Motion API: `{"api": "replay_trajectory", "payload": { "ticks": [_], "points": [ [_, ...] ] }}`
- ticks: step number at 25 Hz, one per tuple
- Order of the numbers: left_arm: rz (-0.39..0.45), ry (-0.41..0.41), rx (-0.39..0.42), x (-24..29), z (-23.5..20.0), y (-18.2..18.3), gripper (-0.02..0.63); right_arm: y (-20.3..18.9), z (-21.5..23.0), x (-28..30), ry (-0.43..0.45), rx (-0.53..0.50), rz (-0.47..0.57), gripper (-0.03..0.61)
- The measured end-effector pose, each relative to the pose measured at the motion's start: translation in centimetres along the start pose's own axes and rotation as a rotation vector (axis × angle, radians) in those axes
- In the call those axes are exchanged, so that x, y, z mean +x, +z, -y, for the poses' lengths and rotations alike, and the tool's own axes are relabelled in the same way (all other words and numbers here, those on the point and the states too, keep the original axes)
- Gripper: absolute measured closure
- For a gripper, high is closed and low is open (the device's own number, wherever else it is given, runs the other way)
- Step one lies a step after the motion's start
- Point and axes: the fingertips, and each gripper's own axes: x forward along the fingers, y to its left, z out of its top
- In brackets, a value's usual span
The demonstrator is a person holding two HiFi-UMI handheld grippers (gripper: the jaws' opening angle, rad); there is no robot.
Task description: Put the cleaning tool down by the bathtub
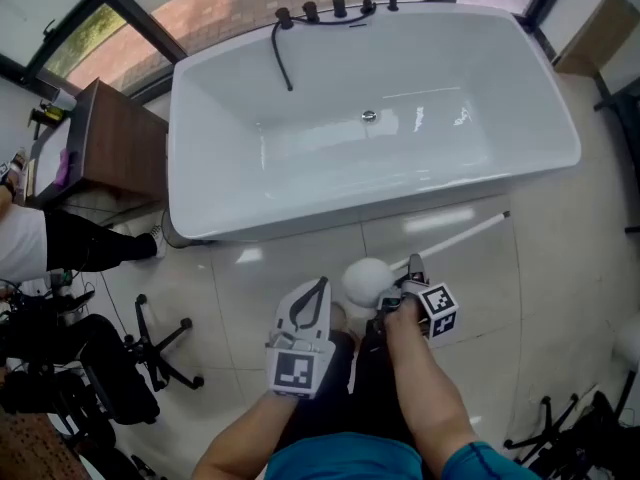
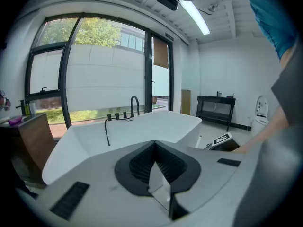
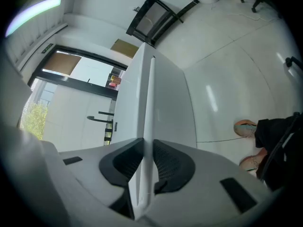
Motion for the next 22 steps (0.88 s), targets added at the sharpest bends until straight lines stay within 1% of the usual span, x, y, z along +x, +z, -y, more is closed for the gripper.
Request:
{"api": "replay_trajectory", "payload": {
  "ticks": [4,8,13,15,18,20,22],
  "points": [
    [-0.037,-0.019,0.006,4.4,0.0,-4.7,0.617,-0.8,4.2,6.2,-0.055,0.005,0.003,0.488],
    [-0.076,-0.015,-0.014,8.9,-1.2,-9.6,0.617,-1.7,8.4,11.7,-0.105,0.002,0.014,0.488],
    [-0.106,-0.017,-0.004,12.6,-2.2,-15.5,0.617,-2.8,12.7,16.3,-0.151,-0.026,0.002,0.486],
    [-0.109,0.002,-0.031,13.4,-2.7,-16.7,0.617,-3.0,13.2,17.9,-0.154,-0.034,-0.006,0.486],
    [-0.105,0.014,-0.05,14.1,-3.3,-17.3,0.617,-3.6,14.0,20.3,-0.157,-0.008,-0.017,0.485],
    [-0.099,0.008,-0.064,14.3,-3.1,-17.7,0.617,-4.1,15.1,21.7,-0.17,0.004,-0.021,0.483],
    [-0.117,-0.014,-0.061,14.5,-2.5,-18.8,0.617,-4.3,16.5,22.9,-0.19,0.001,-0.022,0.485]
  ]
}}
